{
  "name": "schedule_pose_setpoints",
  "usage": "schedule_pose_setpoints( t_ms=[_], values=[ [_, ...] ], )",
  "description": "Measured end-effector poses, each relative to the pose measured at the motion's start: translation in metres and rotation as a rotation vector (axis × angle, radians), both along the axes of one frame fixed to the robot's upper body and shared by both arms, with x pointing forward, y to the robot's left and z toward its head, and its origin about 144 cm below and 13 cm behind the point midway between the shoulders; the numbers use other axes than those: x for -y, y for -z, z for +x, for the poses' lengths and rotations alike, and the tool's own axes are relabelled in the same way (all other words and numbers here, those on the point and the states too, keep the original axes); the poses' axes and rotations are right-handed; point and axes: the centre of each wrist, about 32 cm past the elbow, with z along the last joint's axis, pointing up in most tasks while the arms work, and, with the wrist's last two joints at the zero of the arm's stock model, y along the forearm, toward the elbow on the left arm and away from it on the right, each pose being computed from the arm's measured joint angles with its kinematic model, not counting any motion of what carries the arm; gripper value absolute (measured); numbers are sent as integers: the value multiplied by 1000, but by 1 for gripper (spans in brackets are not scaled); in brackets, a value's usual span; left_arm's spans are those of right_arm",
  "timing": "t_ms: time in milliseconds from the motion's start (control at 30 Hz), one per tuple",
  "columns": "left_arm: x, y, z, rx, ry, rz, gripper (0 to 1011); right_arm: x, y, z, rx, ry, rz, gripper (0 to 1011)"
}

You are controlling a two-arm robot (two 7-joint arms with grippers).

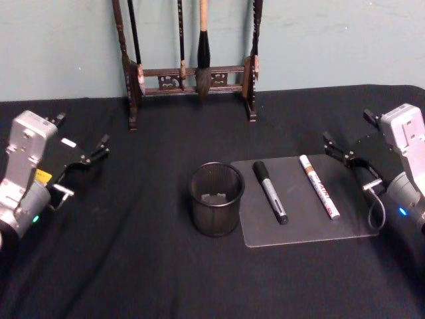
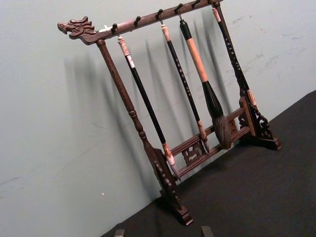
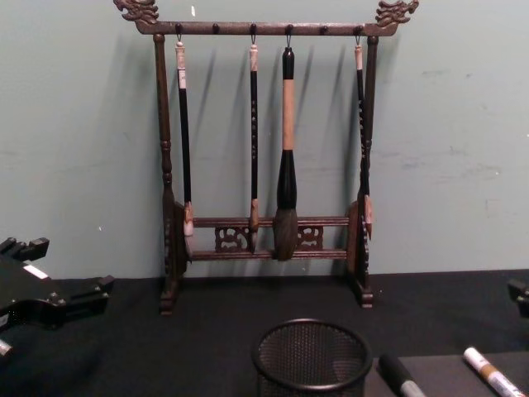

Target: Pick up the water-based marker from the table and place it into the pen holder.

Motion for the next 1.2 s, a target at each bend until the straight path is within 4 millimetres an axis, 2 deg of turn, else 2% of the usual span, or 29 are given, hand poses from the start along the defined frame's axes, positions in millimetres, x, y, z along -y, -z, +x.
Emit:
schedule_pose_setpoints(
  t_ms=[1200],
  values=[
    [0,0,0,0,0,0,1001,0,0,0,0,0,0,1000]
  ],
)
